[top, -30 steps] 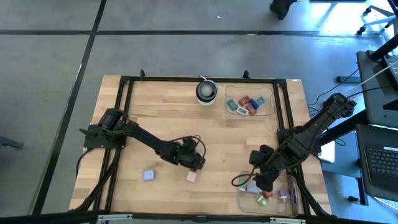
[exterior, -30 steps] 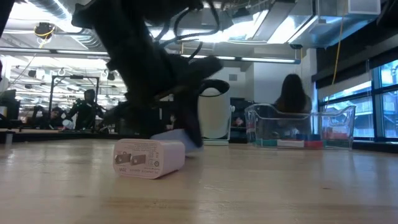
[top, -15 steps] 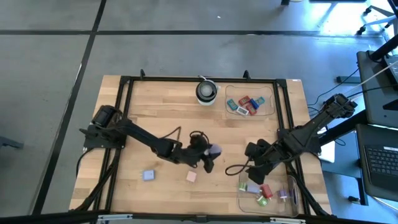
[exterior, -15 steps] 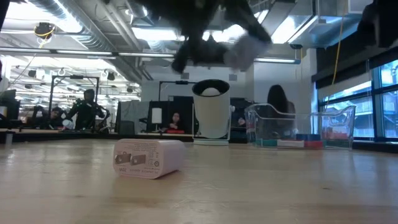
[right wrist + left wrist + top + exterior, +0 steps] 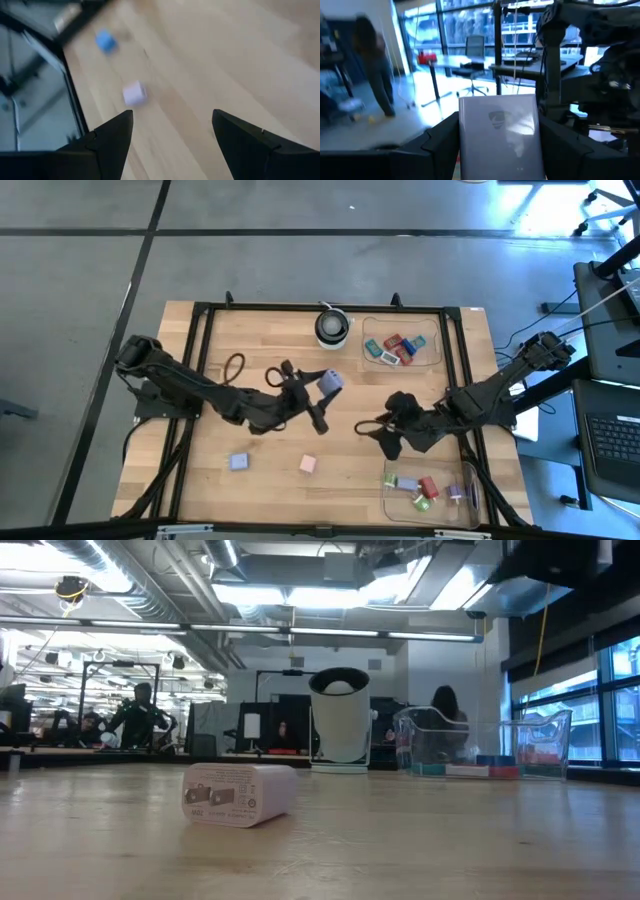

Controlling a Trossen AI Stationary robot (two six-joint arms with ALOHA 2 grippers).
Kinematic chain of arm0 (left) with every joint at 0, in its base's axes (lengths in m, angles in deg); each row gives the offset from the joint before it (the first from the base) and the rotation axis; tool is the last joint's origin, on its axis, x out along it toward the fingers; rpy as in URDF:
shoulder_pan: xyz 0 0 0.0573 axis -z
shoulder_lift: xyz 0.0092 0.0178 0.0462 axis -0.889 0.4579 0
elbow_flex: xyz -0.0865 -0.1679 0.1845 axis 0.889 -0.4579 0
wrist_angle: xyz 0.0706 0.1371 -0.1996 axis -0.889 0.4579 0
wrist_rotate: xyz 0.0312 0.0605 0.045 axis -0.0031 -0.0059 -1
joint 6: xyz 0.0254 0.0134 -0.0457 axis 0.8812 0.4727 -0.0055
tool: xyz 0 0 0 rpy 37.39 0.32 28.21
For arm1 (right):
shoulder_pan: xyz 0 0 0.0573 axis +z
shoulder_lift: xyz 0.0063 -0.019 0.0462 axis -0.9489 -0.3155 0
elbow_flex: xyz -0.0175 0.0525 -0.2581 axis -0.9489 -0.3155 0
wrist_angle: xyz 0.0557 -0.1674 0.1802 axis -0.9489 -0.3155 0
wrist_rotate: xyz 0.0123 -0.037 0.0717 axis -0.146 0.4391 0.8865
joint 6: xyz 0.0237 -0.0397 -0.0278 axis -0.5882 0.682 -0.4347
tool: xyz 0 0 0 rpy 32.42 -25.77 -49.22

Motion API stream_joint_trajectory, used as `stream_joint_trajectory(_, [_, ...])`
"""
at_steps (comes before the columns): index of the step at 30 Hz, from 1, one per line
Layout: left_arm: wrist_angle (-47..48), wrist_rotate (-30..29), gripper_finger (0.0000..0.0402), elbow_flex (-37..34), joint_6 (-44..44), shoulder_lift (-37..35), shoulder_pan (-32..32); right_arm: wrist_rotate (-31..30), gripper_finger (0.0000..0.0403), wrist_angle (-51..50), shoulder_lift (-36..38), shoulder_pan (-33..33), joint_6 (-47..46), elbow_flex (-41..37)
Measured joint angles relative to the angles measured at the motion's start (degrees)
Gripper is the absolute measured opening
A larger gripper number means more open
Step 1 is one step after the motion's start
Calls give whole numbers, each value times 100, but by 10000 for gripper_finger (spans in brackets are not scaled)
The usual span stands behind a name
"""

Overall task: Pick & Place Office items
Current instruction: Put the top light blue charger adapter into the bottom transparent bin

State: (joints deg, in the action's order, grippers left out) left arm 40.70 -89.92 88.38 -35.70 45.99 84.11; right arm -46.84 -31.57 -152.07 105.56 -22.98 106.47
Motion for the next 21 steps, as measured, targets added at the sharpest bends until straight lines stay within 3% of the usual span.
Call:
stream_joint_trajectory(8, [79,72,220,0,2234,-134,2,-596,276,1173,116,-464,55,0])
stream_joint_trajectory(16, [725,56,221,0,3219,-116,-13,-1382,276,1391,463,-1045,138,0])
stream_joint_trajectory(21, [1087,163,221,0,3432,-114,-131,-1371,276,1850,455,-1297,430,0])
